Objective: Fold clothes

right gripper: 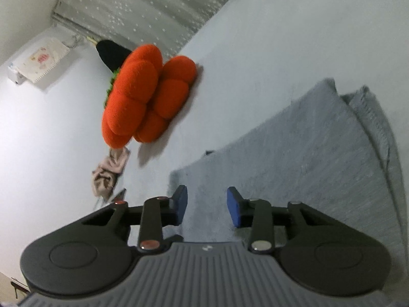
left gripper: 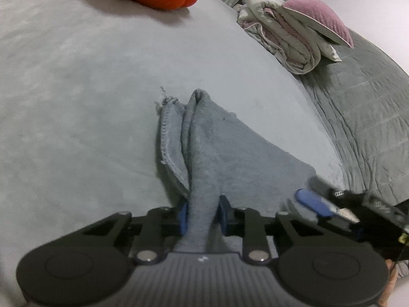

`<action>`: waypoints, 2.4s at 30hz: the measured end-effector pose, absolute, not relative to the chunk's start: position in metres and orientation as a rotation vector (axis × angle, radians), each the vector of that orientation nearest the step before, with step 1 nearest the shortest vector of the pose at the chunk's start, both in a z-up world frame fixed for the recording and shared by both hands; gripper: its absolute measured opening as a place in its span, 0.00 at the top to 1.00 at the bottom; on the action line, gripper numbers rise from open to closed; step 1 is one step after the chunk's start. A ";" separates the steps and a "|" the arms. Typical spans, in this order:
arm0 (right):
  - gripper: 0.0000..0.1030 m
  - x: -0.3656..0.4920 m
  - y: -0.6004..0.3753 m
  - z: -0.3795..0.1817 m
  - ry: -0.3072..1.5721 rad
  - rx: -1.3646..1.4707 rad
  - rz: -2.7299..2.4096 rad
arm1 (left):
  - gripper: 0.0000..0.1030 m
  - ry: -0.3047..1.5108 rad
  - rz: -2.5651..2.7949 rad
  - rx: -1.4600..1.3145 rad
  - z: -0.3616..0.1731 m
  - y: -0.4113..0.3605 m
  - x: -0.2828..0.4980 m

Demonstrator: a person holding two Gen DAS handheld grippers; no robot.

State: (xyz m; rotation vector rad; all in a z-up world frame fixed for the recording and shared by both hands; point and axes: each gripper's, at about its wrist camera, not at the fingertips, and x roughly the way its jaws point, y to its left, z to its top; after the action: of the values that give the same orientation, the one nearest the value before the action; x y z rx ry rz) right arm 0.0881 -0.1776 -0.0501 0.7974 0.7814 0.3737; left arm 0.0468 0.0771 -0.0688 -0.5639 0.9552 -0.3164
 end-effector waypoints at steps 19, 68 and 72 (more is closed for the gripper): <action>0.64 0.080 -0.220 -0.064 0.877 0.997 0.322 | 0.79 0.779 -0.493 -0.505 -0.008 0.008 0.029; 0.80 0.076 -0.206 -0.033 0.667 0.797 0.274 | 0.52 0.701 -0.478 -0.601 -0.038 -0.001 0.029; 0.80 0.073 -0.232 -0.037 0.645 0.881 0.266 | 0.53 0.671 -0.528 -0.519 -0.038 -0.014 0.024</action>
State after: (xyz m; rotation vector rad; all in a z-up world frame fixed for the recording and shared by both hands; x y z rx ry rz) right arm 0.0729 -0.2324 -0.0372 0.8808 0.6452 0.2663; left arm 0.0235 -0.0144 -0.0377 -0.5192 0.6714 -0.5279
